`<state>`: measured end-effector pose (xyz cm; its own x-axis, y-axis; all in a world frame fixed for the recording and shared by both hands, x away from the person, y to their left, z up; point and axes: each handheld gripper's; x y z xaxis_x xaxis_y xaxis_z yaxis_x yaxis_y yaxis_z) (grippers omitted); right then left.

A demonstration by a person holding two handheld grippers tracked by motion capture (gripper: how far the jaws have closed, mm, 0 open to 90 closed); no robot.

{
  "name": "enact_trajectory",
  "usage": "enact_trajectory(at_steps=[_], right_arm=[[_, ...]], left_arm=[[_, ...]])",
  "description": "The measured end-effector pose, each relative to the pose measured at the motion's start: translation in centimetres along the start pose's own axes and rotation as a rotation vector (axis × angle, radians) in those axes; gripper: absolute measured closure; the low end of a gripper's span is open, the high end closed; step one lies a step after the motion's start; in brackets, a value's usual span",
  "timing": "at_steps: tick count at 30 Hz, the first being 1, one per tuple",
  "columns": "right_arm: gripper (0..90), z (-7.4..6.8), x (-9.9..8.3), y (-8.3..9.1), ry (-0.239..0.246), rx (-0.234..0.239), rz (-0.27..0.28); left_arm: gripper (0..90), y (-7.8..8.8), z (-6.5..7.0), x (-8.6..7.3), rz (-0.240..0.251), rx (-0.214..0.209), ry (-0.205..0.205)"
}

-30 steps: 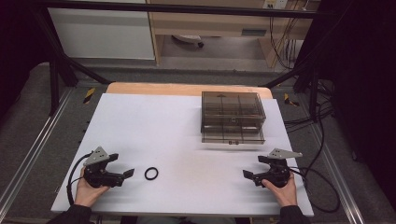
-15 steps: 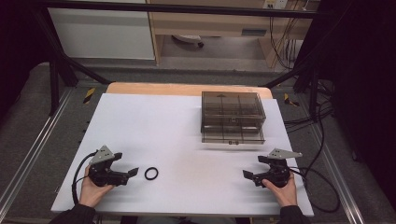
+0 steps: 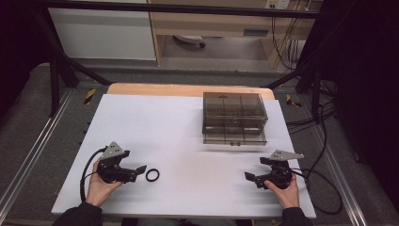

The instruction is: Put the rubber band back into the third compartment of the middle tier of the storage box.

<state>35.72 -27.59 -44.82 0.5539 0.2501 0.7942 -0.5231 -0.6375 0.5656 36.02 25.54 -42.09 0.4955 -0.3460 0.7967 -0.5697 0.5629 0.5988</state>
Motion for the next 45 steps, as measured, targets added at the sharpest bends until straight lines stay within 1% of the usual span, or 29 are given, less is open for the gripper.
enact_trajectory(at_steps=[6, 9, 11, 12, 13, 17, 18, 19, 20, 21, 22, 25, 27, 28, 30, 31, 33, 34, 35, 36, 39, 40, 42, 45], right_arm=[[0.7, 0.0, 0.0, 0.1, 0.001, 0.000, -0.002], [0.7, 0.0, 0.0, 0.0, 0.007, -0.002, -0.002], [0.7, 0.0, 0.0, 0.0, 0.008, -0.001, -0.002], [0.7, 0.1, 0.0, -0.1, 0.010, -0.002, -0.004], [0.7, 0.1, 0.0, 0.0, 0.010, -0.003, -0.006], [0.7, 0.1, 0.0, 0.0, 0.011, -0.005, -0.006], [0.7, 0.1, 0.0, 0.0, 0.011, -0.005, -0.006], [0.7, 0.0, 0.0, 0.0, 0.010, -0.005, -0.010], [0.7, 0.0, 0.0, 0.0, 0.010, -0.005, -0.010], [0.7, 0.0, 0.0, 0.0, 0.010, -0.005, -0.010], [0.7, 0.0, 0.0, 0.0, 0.009, -0.005, -0.010], [0.7, 0.0, 0.0, 0.0, 0.009, -0.004, -0.010], [0.7, 0.0, -0.1, -0.1, 0.008, -0.004, -0.009], [0.7, 0.0, -0.1, -0.1, 0.007, -0.003, -0.009], [0.7, 0.0, -0.1, -0.1, 0.009, -0.004, -0.010], [0.7, 0.0, -0.1, -0.1, 0.009, -0.004, -0.010], [0.7, 0.0, -0.1, -0.1, 0.009, -0.004, -0.010], [0.7, 0.0, -0.1, -0.1, 0.009, -0.004, -0.010], [0.7, 0.0, -0.1, -0.1, 0.009, -0.004, -0.010], [0.7, 0.0, -0.1, -0.1, 0.009, -0.004, -0.010], [0.7, 0.0, -0.1, -0.1, 0.009, -0.005, -0.010], [0.7, 0.0, -0.1, -0.1, 0.009, -0.005, -0.010], [0.7, 0.0, -0.1, -0.1, 0.007, -0.003, -0.010], [0.7, 0.0, -0.1, 0.0, 0.007, -0.003, -0.010]], left_arm=[[8.8, -1.0, 0.8, 1.1, -0.027, 0.021, 0.000], [11.0, -1.6, 1.2, 1.0, -0.044, 0.033, -0.001], [11.7, -1.7, 1.3, 0.7, -0.059, 0.031, -0.007], [13.9, -1.8, 1.4, 0.5, -0.059, 0.030, -0.003], [15.5, -1.8, 1.5, 0.2, -0.066, 0.027, -0.009], [23.8, -1.9, 1.6, -0.3, -0.079, 0.023, -0.005], [23.8, -2.0, 1.7, -0.4, -0.081, 0.024, -0.007], [28.3, -2.0, 1.8, -0.5, -0.086, 0.028, -0.010], [30.3, -2.1, 1.9, -0.5, -0.088, 0.031, -0.009], [30.3, -2.2, 1.9, -0.6, -0.092, 0.032, -0.011], [34.1, -2.3, 2.0, -0.6, -0.093, 0.032, -0.008], [39.8, -2.6, 2.1, -0.7, -0.102, 0.029, -0.003], [41.6, -2.7, 2.1, -0.8, -0.105, 0.033, 0.000], [45.7, -2.7, 2.2, -0.9, -0.105, 0.034, 0.005], [47.3, -2.8, 2.2, -0.9, -0.108, 0.035, 0.009], [51.7, -2.8, 2.3, -0.9, -0.111, 0.038, 0.010], [55.7, -2.8, 2.4, -1.0, -0.116, 0.037, 0.015], [57.9, -2.8, 2.4, -1.0, -0.116, 0.037, 0.015], [57.9, -2.9, 2.4, -1.0, -0.118, 0.036, 0.016], [62.3, -2.9, 2.4, -1.0, -0.123, 0.034, 0.017], [68.9, -3.0, 2.5, -1.0, -0.125, 0.031, 0.018], [68.9, -3.0, 2.6, -1.1, -0.127, 0.030, 0.018], [73.9, -3.1, 2.7, -1.1, -0.135, 0.032, 0.014], [77.8, -3.2, 2.9, -1.1, -0.137, 0.033, 0.015]])
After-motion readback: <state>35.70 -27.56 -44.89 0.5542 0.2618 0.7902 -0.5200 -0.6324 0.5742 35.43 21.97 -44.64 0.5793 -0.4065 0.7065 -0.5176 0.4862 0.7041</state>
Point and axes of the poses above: each handheld gripper's, and its own axes: y roughly backward along the jaws, x roughly out of its top, z roughly to its right
